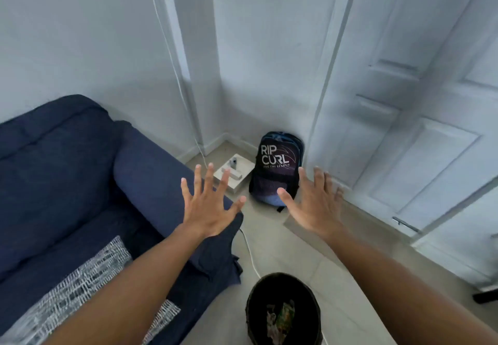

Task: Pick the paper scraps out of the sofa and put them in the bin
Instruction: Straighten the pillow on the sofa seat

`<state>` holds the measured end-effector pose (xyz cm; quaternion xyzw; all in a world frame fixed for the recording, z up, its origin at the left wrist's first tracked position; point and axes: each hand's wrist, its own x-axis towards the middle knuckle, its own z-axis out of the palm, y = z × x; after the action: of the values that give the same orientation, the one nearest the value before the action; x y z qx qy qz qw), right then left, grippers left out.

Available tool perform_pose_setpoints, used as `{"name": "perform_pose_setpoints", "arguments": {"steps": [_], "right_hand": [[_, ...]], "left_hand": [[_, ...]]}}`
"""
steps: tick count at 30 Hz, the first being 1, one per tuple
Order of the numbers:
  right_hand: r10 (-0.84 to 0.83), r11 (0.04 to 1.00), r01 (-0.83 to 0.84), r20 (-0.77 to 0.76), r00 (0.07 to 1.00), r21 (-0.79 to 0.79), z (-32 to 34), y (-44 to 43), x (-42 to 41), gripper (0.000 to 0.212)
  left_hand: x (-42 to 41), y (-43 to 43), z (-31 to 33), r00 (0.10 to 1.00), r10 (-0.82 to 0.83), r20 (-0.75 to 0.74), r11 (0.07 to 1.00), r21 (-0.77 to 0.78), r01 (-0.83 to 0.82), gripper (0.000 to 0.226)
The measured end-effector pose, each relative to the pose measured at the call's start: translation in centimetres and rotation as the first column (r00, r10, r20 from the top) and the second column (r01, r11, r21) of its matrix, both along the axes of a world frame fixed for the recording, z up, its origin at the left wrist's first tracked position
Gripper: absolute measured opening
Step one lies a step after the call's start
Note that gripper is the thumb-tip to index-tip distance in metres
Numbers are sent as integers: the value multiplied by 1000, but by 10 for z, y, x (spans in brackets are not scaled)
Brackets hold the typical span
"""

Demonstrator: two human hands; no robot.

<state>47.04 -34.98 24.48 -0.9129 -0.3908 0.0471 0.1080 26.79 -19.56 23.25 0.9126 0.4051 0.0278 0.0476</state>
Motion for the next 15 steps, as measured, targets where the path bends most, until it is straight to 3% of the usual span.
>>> {"name": "perform_pose_setpoints", "arguments": {"steps": [15], "right_hand": [[319, 911, -356, 193, 928, 207, 254, 182, -114, 93]], "left_hand": [[-164, 108, 265, 942, 284, 179, 907, 269, -324, 83]]}}
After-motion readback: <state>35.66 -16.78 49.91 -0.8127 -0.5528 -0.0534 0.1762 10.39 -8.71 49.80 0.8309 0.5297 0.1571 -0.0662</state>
